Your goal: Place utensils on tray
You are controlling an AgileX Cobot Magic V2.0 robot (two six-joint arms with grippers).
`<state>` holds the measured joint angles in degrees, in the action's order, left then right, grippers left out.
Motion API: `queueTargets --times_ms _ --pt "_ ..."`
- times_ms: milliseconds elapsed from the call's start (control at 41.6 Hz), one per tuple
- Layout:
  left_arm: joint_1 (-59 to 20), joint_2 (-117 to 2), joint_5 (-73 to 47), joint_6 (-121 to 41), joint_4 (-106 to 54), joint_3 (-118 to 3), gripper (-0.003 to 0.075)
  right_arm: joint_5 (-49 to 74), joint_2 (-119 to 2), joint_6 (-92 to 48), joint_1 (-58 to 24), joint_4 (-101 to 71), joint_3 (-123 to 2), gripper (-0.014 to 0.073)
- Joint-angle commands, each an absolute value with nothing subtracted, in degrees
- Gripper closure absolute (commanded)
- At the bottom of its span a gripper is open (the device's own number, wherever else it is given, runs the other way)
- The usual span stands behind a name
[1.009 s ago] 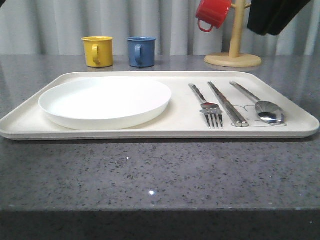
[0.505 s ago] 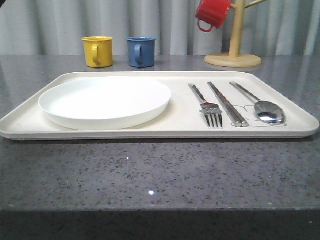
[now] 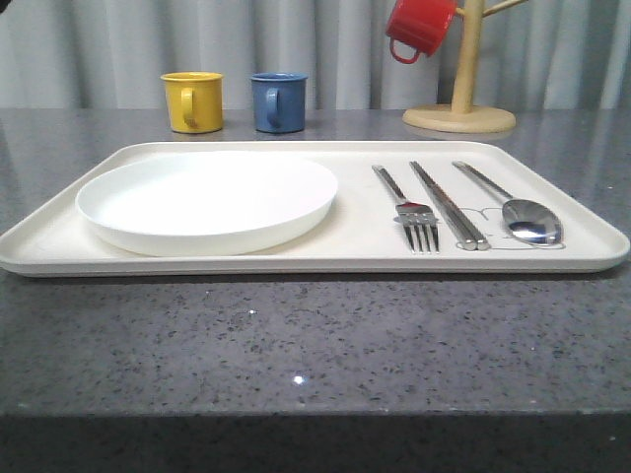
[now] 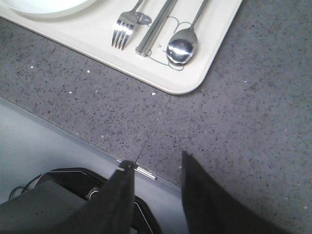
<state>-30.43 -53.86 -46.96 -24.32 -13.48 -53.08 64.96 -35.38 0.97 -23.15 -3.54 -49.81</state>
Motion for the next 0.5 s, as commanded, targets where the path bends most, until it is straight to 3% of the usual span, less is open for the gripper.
queueTargets --times_ms 0,168,408,480 --pt "-30.8 -53.19 -43.69 -23.34 -14.78 -54.56 0.047 61.57 -34.76 1.05 -23.14 -2.97 -50.93 0.0318" --pt "-30.8 -53.19 -43.91 -23.34 -14.78 -54.56 0.0576 61.52 -34.81 1.05 -23.14 -2.65 -50.93 0.0333" --pt "-30.8 -53.19 -43.91 -23.34 -14.78 -54.56 0.072 61.24 -34.81 1.05 -23.14 -2.65 -50.93 0.0627" --pt "-30.8 -53.19 -43.91 -23.34 -14.78 -54.56 0.0739 60.9 -34.81 1.05 -23.14 -2.65 -50.93 0.0664"
